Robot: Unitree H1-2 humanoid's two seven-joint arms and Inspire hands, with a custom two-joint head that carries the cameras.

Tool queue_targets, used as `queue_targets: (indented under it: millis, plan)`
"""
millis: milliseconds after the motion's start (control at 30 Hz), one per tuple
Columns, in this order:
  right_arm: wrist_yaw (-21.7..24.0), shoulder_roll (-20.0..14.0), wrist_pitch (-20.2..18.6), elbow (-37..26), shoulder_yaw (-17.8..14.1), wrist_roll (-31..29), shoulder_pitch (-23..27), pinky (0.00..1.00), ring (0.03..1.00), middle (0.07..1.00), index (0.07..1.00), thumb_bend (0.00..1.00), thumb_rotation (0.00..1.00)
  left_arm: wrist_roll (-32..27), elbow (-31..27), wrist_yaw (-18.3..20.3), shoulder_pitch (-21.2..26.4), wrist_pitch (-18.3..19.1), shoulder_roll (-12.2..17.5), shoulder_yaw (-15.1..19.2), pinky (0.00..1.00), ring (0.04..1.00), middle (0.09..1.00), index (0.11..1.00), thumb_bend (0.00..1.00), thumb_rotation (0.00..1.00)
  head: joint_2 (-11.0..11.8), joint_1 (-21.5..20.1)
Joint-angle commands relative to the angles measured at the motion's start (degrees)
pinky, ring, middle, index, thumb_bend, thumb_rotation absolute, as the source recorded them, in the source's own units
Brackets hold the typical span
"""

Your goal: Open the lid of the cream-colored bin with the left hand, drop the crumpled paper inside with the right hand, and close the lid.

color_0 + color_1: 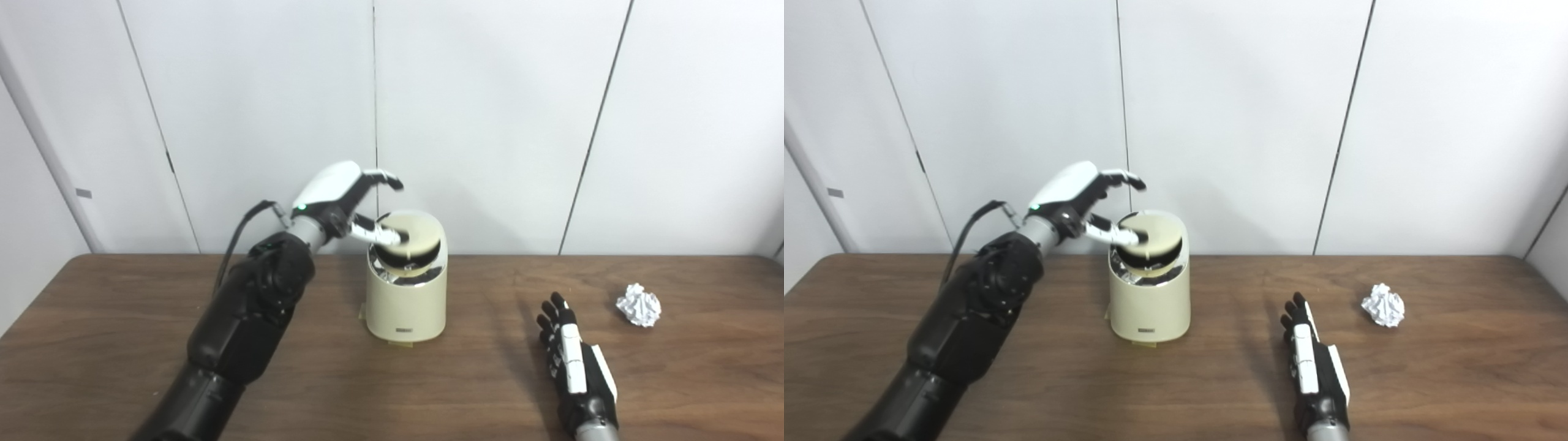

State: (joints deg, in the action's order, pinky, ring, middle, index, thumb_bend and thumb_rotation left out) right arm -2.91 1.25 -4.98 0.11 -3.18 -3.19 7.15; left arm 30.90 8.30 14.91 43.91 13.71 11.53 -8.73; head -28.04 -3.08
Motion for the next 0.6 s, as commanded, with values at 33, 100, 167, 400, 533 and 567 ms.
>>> queue_targets:
  millis: [33, 100, 167, 400, 533, 567]
  plan:
    - [0.0, -0.3, 1.3, -1.4, -0.1, 0.2, 2.1, 1.0, 0.969, 0.977, 1.0, 0.6, 1.0, -5.2, -4.7, -3.6, -0.5, 0.2, -1.1, 4.5, 0.63, 0.724, 0.756, 0.756, 0.49, 0.15, 0.0, -0.1]
    - [0.1, -0.3, 1.4, -1.3, -0.2, 0.1, 2.2, 1.0, 0.97, 0.977, 1.0, 0.6, 1.0, -7.2, -7.5, -4.8, -3.8, 0.4, -1.6, 6.7, 0.61, 0.71, 0.74, 0.75, 0.46, 0.15, 0.3, -0.4]
    - [0.1, -0.4, 1.6, -1.1, -0.3, 0.0, 2.3, 1.0, 0.969, 0.976, 1.0, 0.59, 1.0, -8.8, -9.9, -5.5, -7.4, 0.3, -1.5, 8.1, 0.64, 0.725, 0.742, 0.755, 0.42, 0.18, 0.2, -0.4]
    - [0.2, -0.6, 1.3, -1.0, -0.5, -0.2, 2.5, 1.0, 0.971, 0.976, 1.0, 0.59, 1.0, -14.1, -14.7, -8.2, -16.8, 0.3, -2.1, 12.0, 0.7, 0.743, 0.752, 0.767, 0.39, 0.23, 0.1, -0.5]
    - [0.6, -1.1, 1.5, -1.2, -0.8, -0.5, 2.4, 1.0, 0.971, 0.975, 1.0, 0.59, 1.0, -17.4, -15.8, -10.8, -22.2, -3.0, -3.7, 14.1, 0.69, 0.726, 0.735, 0.759, 0.39, 0.2, -0.3, -0.3]
    - [0.7, -1.2, 1.5, -1.2, -0.9, -0.7, 2.4, 1.0, 0.969, 0.975, 1.0, 0.6, 1.0, -17.9, -15.9, -11.3, -23.5, -3.7, -3.9, 14.4, 0.69, 0.732, 0.739, 0.763, 0.38, 0.22, -0.4, -0.3]
